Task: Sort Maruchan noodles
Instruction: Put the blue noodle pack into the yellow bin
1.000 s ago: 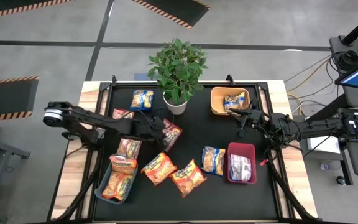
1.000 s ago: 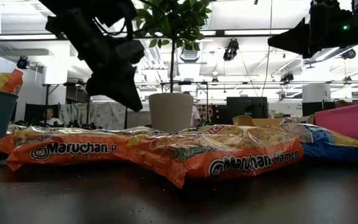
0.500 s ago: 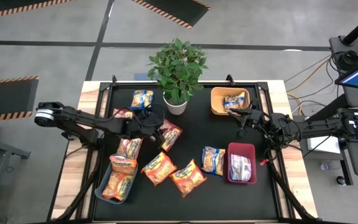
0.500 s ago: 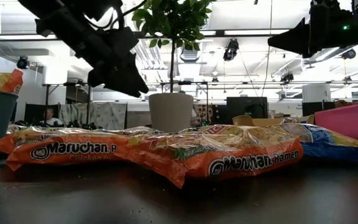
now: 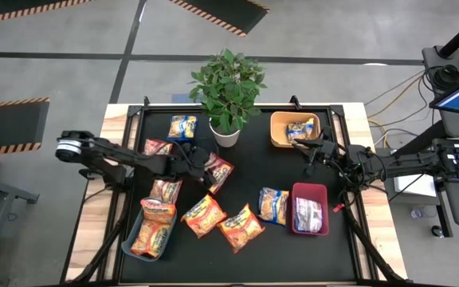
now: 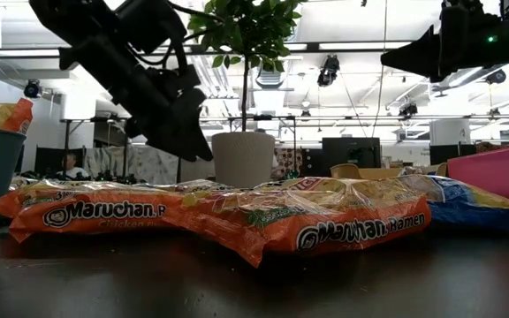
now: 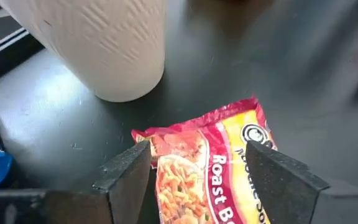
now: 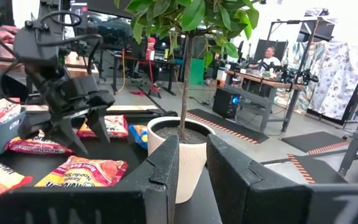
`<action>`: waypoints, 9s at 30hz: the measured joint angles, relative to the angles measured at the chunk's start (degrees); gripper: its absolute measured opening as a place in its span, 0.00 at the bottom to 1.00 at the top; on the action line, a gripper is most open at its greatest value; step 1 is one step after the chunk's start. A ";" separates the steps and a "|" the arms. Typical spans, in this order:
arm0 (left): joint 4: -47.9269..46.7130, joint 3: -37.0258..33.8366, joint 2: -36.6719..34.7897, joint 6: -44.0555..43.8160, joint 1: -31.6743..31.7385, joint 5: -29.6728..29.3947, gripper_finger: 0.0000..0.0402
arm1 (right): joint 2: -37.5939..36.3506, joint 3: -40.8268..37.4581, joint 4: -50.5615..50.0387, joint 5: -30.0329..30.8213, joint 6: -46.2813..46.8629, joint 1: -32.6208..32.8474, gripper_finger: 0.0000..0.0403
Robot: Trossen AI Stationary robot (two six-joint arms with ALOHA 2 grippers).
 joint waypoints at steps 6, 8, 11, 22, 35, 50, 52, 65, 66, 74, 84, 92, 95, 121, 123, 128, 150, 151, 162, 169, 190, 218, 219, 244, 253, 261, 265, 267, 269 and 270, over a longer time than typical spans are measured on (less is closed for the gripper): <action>-0.04 -0.07 0.29 2.01 0.00 0.24 0.63 | 0.00 0.00 0.00 -0.02 0.00 0.01 0.17; 0.00 -0.04 0.29 2.22 0.30 0.35 0.63 | 0.00 0.00 0.00 -0.02 0.02 0.00 0.17; 0.09 -0.04 0.29 2.22 0.46 0.44 0.63 | 0.00 0.00 0.00 -0.02 0.00 0.01 0.17; -0.46 -0.04 0.29 2.22 0.04 1.11 0.60 | 0.04 0.00 0.04 -0.02 0.00 0.01 0.17; -2.58 -0.16 0.29 -0.66 0.09 1.16 0.60 | 0.04 0.00 0.04 -0.02 -0.35 0.00 0.17; 6.98 -5.97 0.44 -2.89 0.11 0.87 0.60 | 0.04 0.00 0.04 -0.02 -0.42 0.02 0.17; 6.81 -6.15 0.44 -3.19 0.11 0.87 0.60 | 0.04 0.00 0.04 -0.02 -0.43 0.02 0.17; 6.27 -2.91 -2.01 7.90 -0.74 9.06 0.60 | 4.77 18.66 -29.47 -28.25 28.36 2.27 0.17; 6.06 -2.81 -2.71 8.80 -0.81 9.69 0.60 | 6.11 20.53 -33.05 -30.29 32.50 3.09 0.17; 4.52 -2.40 -6.60 14.65 -1.01 9.97 0.60 | 20.27 33.40 -64.09 -29.83 55.96 12.25 0.14; 3.75 -2.47 -6.97 16.92 -1.01 9.73 0.60 | 35.50 39.17 -86.55 -31.92 67.85 19.90 0.11; 3.20 -2.62 -6.75 17.23 -1.01 9.70 0.60 | 39.45 40.11 -85.81 -28.91 65.16 24.80 0.21; 3.26 -2.72 -6.73 17.25 -1.01 9.69 0.60 | 40.79 39.62 -84.90 -27.95 65.10 26.80 0.30; 3.37 -3.39 -6.68 16.99 -1.01 9.70 0.60 | 37.44 40.26 -81.57 -12.88 67.76 34.56 0.44; 3.37 -3.39 -6.68 16.99 -1.01 9.70 0.60 | 36.89 38.93 -81.21 -12.95 69.68 34.83 0.44; 3.35 -3.55 -6.68 16.97 -1.01 9.70 0.60 | 40.30 36.27 -76.61 -13.08 70.67 38.17 0.44; 3.82 -4.13 -6.66 16.56 -1.01 9.70 0.60 | 59.12 35.80 -75.61 -12.45 71.80 42.05 0.29; 4.10 -4.13 -6.66 16.47 -1.01 9.70 0.60 | 59.19 35.76 -75.43 -12.67 71.78 42.05 0.25; 5.76 -4.13 -6.66 16.36 -1.03 9.72 0.60 | 50.25 35.39 -79.26 -14.16 73.16 42.01 0.02; 6.99 -4.13 -6.66 16.38 -1.05 10.12 0.58 | 39.74 35.39 -81.61 -10.29 77.86 42.03 0.02; 37.82 -4.13 -6.66 32.87 -4.15 31.54 0.58 | 19.04 27.89 -42.79 21.20 47.35 39.69 0.02; 73.69 4.92 14.29 34.85 -4.11 56.60 0.58 | 48.51 25.28 24.07 -46.80 30.59 11.62 0.02; 74.02 5.50 15.08 34.98 -4.13 58.82 0.58 | 49.39 25.92 24.02 -47.83 30.75 11.43 0.02; 74.64 7.09 18.27 29.27 -2.83 64.32 0.11 | 50.46 30.47 16.66 -48.76 33.69 5.91 0.05; 74.39 -2.43 9.34 29.01 -2.70 55.49 0.10 | 41.03 30.47 3.95 -44.61 31.09 2.80 0.33; 73.43 -15.35 -2.94 26.25 -3.06 28.04 0.10 | 33.99 30.37 -13.49 -18.14 14.98 8.78 0.50; 73.59 -17.89 -5.36 26.00 -3.06 24.50 0.10 | 37.68 30.32 -9.74 -12.24 10.28 11.44 0.51; 73.53 -17.91 -5.58 26.31 -3.05 24.19 0.10 | 40.27 30.32 -6.79 -9.92 9.34 11.49 0.51; 73.68 -17.34 -5.44 26.65 -3.06 24.17 0.10 | 42.96 30.32 -3.95 -8.73 8.72 11.24 0.51; 73.79 -16.90 -5.20 26.67 -3.06 24.17 0.10 | 44.42 30.32 -1.95 -8.74 8.40 11.08 0.51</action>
